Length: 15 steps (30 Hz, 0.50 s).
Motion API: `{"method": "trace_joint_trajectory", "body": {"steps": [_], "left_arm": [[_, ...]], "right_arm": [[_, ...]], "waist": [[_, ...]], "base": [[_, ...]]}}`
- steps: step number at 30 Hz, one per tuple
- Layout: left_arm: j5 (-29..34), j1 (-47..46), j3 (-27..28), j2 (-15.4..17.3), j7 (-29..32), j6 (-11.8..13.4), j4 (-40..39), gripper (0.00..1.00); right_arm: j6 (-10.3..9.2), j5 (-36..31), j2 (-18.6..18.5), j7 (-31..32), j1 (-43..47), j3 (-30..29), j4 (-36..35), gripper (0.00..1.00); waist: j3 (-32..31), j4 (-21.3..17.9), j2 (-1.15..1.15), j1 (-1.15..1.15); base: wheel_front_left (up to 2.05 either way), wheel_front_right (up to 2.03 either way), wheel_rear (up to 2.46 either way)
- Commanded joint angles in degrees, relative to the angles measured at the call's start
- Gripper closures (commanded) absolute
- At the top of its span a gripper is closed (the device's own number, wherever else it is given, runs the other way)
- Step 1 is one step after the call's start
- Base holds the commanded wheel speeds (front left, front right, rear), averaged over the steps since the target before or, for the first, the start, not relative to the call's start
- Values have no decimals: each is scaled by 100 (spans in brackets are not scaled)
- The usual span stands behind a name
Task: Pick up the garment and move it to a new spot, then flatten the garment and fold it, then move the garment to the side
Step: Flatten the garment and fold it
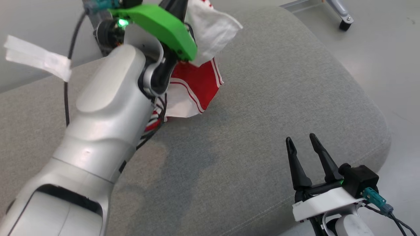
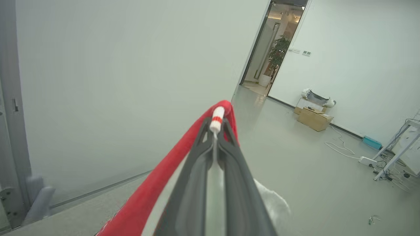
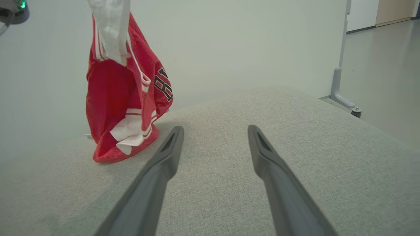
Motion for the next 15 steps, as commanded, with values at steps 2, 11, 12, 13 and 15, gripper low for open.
{"method": "trace_joint_trajectory", "body": {"steps": [2,11,12,13,15], "left_arm": [[-362,-449,32,7,-29,79,-138,100],[-1986,-1782,-66,20,-748,802,1,100],[-2048,-1771,-117,24,-799,899,221,100],[-2065,-1714,-150,25,-839,1009,492,100],[-2022,-1485,-195,33,-888,1106,1063,100]], "right_arm": [[0,29,-5,-20,78,52,36,0],[0,60,-2,-20,9,62,40,0],[0,66,-1,-20,-10,72,46,0],[0,75,-2,-20,-21,93,47,0],[0,91,-6,-20,-24,131,42,0]], "waist": [[-197,-257,0,0],[-163,-312,0,0],[-165,-295,0,0],[-169,-286,0,0],[-182,-284,0,0]], "base": [[0,0,0],[0,0,0],[0,0,0],[0,0,0],[0,0,0]]}}
